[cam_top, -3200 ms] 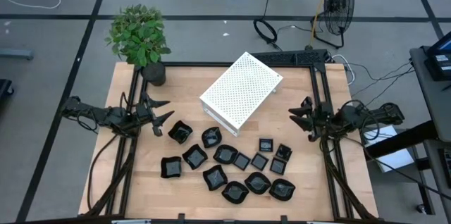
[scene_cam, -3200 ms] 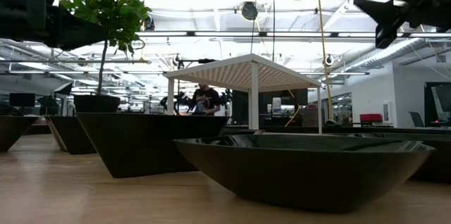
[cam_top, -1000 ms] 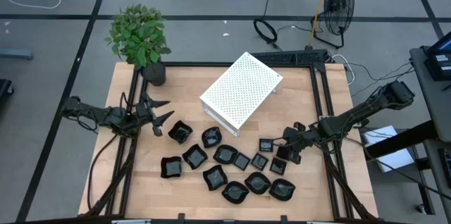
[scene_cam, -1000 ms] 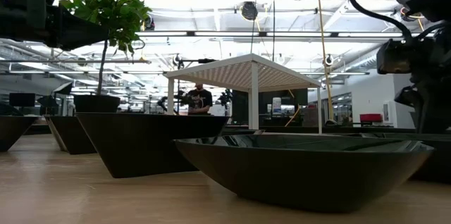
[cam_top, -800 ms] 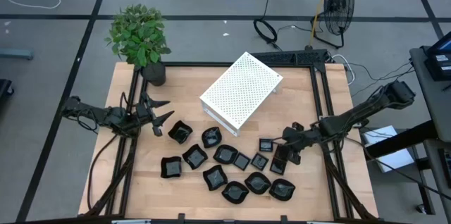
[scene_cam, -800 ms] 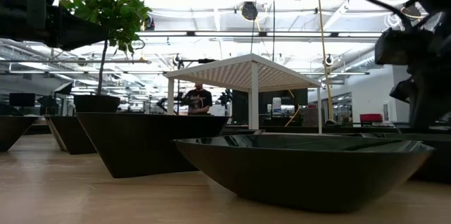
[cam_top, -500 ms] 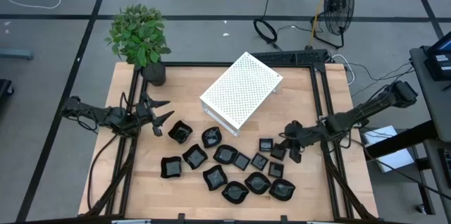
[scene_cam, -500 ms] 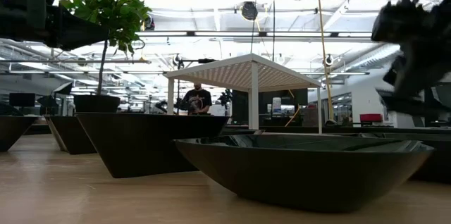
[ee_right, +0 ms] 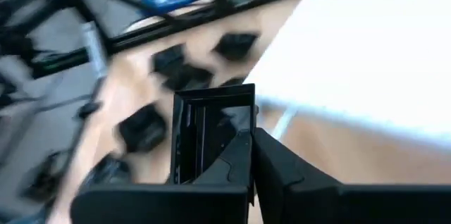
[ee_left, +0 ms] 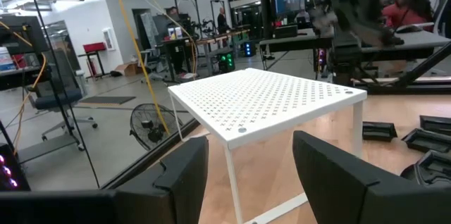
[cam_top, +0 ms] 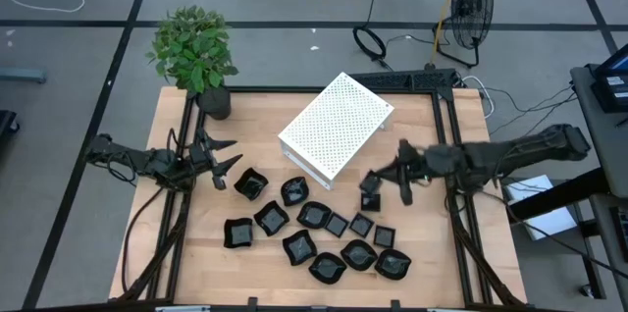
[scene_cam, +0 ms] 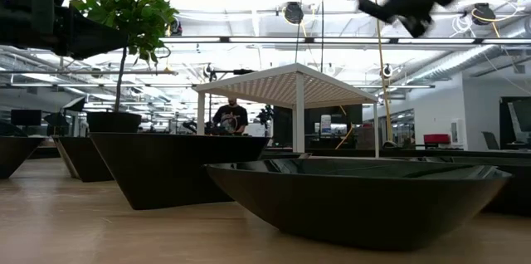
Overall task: Pick & Place Mini shaped plates
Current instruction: Put the black square plate on the shelf, then stack the black square plate on top of the black square plate on the shelf
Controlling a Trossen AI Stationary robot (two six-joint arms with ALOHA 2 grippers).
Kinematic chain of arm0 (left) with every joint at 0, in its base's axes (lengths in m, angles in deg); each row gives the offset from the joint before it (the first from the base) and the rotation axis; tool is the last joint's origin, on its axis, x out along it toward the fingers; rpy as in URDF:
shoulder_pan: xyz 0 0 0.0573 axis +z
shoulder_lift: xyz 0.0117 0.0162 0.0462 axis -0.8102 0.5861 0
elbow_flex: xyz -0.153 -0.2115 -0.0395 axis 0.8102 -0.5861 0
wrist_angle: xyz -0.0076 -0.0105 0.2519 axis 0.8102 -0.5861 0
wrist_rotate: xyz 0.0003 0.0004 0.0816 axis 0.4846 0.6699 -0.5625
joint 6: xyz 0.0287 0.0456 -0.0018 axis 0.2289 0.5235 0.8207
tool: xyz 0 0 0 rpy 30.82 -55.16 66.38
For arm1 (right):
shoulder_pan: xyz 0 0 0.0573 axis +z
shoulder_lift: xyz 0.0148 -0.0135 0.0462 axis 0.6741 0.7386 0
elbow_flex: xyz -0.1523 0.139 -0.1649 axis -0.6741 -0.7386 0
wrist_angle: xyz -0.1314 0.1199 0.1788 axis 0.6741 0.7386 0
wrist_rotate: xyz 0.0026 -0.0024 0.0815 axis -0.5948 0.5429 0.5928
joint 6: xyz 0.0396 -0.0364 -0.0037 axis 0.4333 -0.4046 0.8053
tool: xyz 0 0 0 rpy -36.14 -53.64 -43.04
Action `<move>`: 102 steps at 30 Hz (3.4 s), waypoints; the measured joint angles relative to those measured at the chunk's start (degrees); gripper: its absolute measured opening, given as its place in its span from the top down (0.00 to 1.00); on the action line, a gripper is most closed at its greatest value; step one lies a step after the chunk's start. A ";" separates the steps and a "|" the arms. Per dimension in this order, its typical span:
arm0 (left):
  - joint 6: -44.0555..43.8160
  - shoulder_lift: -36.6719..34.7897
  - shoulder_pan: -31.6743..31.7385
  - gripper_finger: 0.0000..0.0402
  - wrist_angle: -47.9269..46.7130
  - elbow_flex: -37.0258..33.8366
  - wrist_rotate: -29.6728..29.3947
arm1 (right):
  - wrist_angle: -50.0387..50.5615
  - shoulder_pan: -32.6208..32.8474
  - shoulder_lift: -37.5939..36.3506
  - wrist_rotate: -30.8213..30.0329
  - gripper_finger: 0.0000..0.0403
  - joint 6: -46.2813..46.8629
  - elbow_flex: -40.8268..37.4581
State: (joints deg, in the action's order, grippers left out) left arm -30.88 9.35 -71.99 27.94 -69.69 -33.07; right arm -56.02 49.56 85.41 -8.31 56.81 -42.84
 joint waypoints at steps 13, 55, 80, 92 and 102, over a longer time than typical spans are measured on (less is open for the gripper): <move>0.01 0.00 0.02 0.47 -0.01 -0.01 0.01 | 24.02 -35.56 28.69 12.38 1.00 -7.30 39.54; 0.01 -0.02 0.00 0.47 -0.02 -0.02 -0.02 | 19.77 -47.58 31.74 21.75 0.64 -19.76 40.95; 0.00 0.01 0.00 0.47 -0.02 -0.02 -0.02 | 22.29 23.41 7.99 -18.10 0.63 1.51 13.00; 0.01 -0.01 0.00 0.47 0.00 -0.02 -0.02 | 29.97 24.22 29.72 -18.26 0.63 4.92 13.00; 0.01 -0.01 0.00 0.47 -0.01 0.00 -0.02 | 27.80 11.08 37.98 -10.53 0.63 0.68 13.00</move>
State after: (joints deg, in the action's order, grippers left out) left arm -30.87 9.34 -71.99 27.93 -69.69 -33.08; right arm -28.22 60.63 123.38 -18.85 57.49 -29.84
